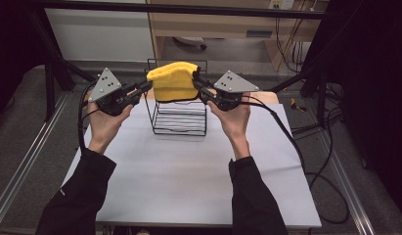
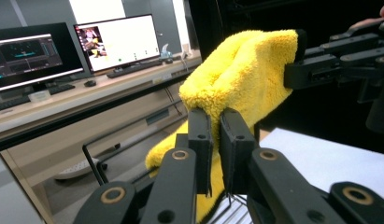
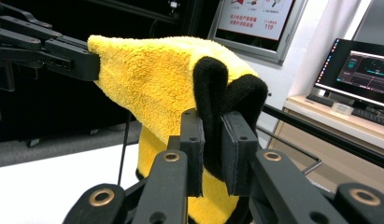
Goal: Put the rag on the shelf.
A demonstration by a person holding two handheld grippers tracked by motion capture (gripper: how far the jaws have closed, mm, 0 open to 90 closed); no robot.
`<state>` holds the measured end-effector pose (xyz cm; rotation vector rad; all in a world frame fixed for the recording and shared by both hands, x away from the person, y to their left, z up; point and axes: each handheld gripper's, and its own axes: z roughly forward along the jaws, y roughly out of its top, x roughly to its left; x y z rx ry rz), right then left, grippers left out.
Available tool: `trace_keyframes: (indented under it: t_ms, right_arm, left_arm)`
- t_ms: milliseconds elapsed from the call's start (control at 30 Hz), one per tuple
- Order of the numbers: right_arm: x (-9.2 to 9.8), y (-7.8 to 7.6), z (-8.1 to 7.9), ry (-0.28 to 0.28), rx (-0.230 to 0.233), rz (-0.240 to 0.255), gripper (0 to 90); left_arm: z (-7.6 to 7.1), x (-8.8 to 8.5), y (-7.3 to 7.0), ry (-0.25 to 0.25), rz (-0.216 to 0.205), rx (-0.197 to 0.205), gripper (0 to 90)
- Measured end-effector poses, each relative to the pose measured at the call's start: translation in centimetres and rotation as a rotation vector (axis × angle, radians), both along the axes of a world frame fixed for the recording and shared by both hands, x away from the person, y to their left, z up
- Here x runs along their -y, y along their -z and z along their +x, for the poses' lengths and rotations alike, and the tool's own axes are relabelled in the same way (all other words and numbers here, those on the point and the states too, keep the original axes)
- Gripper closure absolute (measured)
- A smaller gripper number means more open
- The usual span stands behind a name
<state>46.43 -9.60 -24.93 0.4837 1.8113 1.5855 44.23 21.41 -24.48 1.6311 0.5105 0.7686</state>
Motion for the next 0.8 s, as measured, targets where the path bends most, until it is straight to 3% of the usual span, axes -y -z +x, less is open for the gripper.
trace_keyframes:
  t_ms: [400,500,667,800]
  right_arm:
    - [0.1,0.3,-1.2,0.002,-0.075,-0.067,69.2]
    - [0.2,0.3,-1.5,0.004,-0.087,-0.086,65.6]
    - [0.9,0.5,-1.6,-0.014,-0.149,-0.055,58.7]
    - [1.0,0.6,-1.8,-0.027,-0.159,-0.070,57.2]
  left_arm:
    - [-0.4,0.1,1.7,0.009,0.078,-0.024,83.1]
    - [-0.4,0.2,2.0,0.006,0.080,-0.030,83.0]
    - [-0.3,0.4,2.3,0.001,0.095,-0.046,82.8]
    - [-0.2,0.6,2.4,-0.008,0.103,-0.066,82.5]
